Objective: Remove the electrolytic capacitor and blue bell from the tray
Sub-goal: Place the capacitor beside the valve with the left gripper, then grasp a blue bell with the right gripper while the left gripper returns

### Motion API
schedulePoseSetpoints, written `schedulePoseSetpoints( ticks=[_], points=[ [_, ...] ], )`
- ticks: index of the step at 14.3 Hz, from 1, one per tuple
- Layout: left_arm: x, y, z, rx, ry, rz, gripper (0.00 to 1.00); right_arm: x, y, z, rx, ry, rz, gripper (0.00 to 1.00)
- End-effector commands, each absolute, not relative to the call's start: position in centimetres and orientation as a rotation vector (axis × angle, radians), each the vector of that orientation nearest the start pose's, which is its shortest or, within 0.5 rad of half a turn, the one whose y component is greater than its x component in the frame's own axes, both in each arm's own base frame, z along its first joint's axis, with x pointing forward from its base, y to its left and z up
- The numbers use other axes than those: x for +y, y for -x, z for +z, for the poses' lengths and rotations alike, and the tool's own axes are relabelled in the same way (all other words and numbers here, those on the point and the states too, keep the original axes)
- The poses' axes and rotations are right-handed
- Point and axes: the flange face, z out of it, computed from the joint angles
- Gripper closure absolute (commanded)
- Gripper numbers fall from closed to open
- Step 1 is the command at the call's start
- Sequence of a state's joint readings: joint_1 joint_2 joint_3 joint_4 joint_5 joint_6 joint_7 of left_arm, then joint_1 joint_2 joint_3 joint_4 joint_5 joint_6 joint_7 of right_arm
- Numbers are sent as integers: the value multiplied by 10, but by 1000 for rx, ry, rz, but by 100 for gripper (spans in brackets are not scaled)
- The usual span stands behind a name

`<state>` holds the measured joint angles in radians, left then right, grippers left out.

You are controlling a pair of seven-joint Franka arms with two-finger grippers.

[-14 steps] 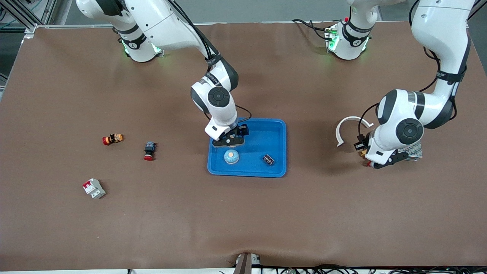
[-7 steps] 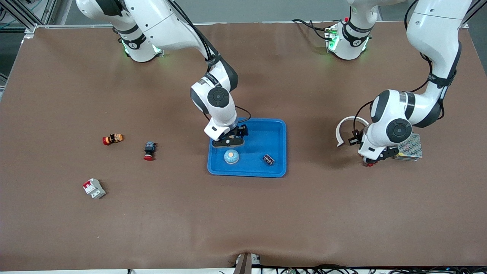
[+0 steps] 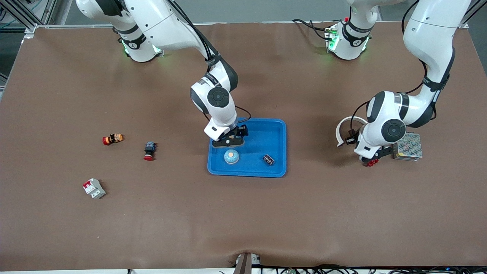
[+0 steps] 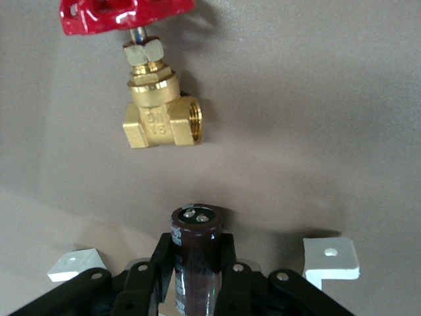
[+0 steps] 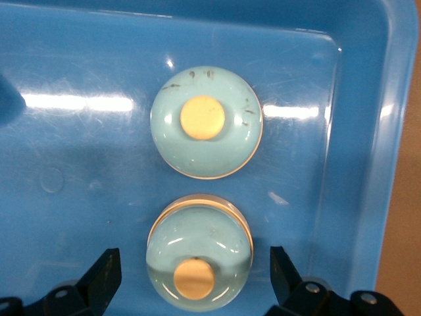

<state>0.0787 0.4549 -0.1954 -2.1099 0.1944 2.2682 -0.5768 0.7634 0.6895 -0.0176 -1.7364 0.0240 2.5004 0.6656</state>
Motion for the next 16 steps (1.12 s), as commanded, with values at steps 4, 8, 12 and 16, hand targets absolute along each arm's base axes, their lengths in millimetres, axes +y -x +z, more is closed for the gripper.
schedulePoseSetpoints(
  ticks=[4, 8, 12, 16],
  points=[
    [-60, -560, 213, -456, 2950, 298, 0, 464, -499, 185, -105, 3085, -125, 5],
    [-71, -597, 293, -462, 2911, 322, 0, 464, -499, 185, -105, 3085, -125, 32],
    [-103, -622, 373, -463, 2935, 373, 0, 463, -502, 188, -98, 3081, -131, 47],
    [-133, -622, 388, -488, 2981, 352, 0, 463, -507, 204, -97, 3075, -136, 54]
  ],
)
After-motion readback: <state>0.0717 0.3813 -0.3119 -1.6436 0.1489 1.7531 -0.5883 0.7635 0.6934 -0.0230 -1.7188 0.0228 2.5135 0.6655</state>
